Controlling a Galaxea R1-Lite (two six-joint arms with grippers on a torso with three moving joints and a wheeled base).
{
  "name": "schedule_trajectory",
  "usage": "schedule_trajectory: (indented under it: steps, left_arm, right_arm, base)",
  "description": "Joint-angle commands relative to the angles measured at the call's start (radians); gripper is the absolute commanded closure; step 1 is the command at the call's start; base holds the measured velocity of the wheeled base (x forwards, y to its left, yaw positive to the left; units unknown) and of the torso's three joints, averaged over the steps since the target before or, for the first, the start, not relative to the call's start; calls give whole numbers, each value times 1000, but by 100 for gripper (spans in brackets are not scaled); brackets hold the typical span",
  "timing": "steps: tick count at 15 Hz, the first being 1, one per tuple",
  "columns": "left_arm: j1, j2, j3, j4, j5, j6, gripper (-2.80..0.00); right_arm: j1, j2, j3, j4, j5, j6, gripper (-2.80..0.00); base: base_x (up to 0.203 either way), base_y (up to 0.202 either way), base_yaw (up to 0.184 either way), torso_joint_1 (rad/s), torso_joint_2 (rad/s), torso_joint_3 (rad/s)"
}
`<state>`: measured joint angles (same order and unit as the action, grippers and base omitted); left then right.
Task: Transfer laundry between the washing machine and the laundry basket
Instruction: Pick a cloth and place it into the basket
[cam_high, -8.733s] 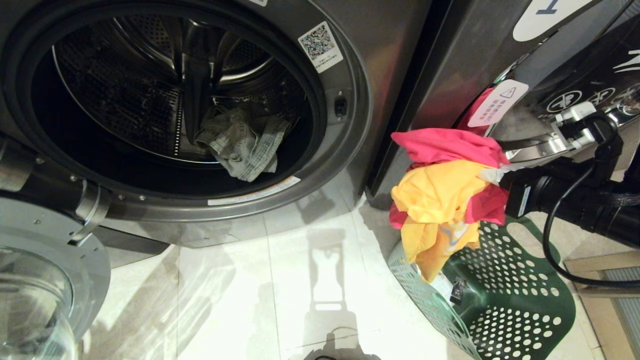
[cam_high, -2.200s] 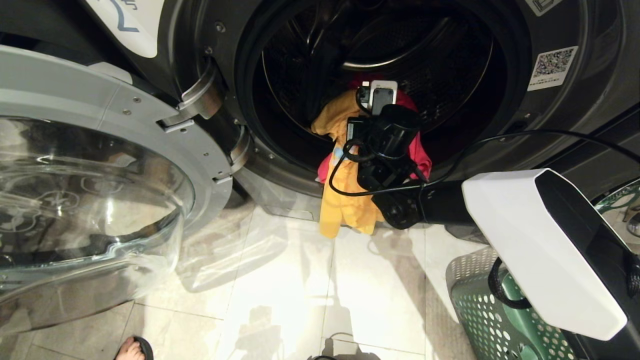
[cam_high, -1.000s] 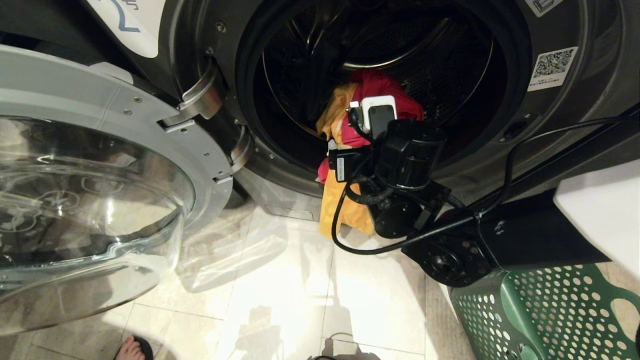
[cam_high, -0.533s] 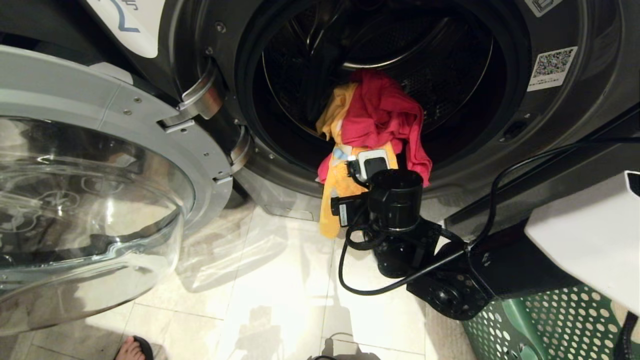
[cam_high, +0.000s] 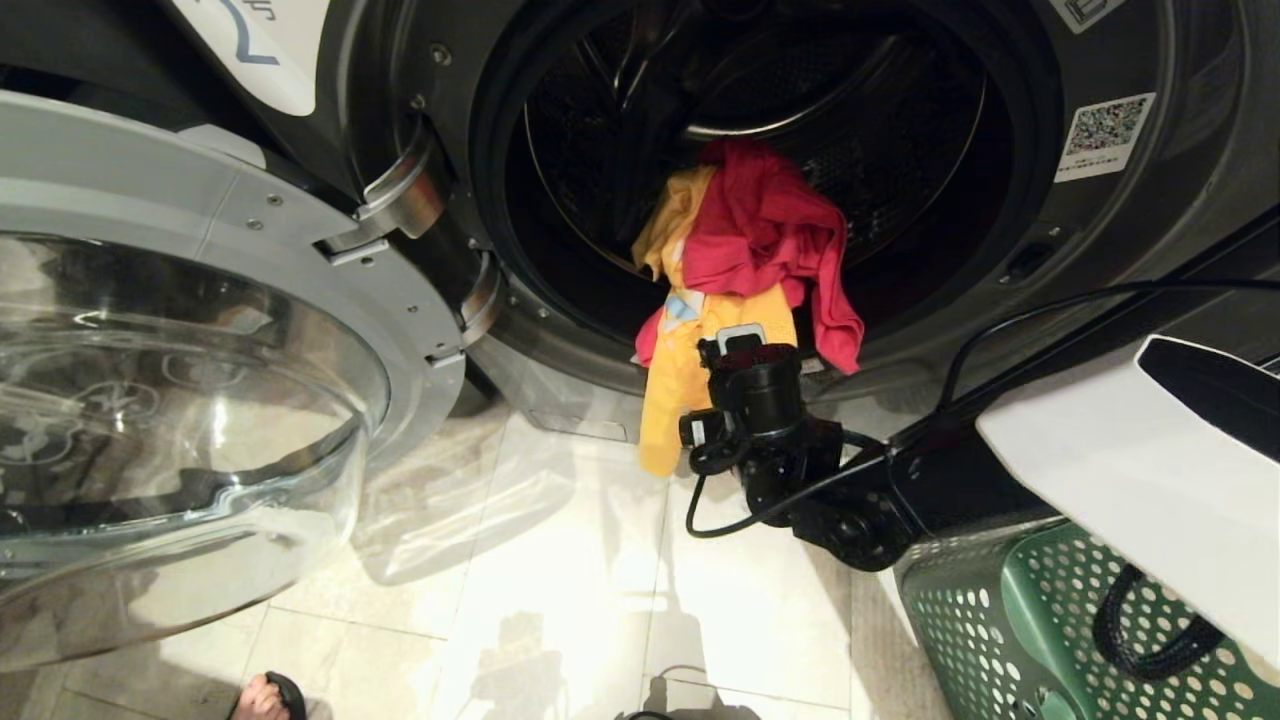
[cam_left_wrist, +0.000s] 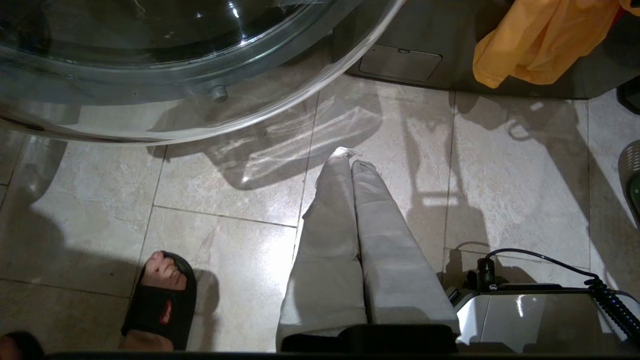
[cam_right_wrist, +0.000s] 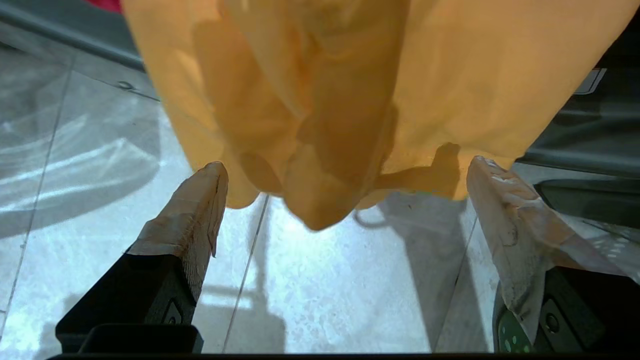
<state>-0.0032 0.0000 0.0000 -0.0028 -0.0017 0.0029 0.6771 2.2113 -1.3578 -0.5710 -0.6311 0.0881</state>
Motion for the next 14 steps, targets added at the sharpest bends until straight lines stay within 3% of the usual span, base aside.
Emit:
schedule_trajectory:
  steps: [1, 7, 8, 14]
  left_arm:
    - [0, 0, 0, 0, 0, 0, 0]
    - [0, 1, 0, 0, 0, 0, 0]
    - [0, 0, 0, 0, 0, 0, 0]
    - [0, 2, 0, 0, 0, 0, 0]
  right_arm:
    - [-22, 47, -70, 54, 1, 24, -280]
    - [-29, 157, -245, 87, 16, 60, -280]
    - [-36, 174, -263, 88, 16, 64, 0]
    - [-62, 214, -323, 89, 16, 64, 0]
  base:
    - [0, 0, 0, 0, 0, 0]
    - [0, 0, 0, 0, 0, 0]
    - [0, 0, 0, 0, 0, 0]
    - [0, 0, 0, 0, 0, 0]
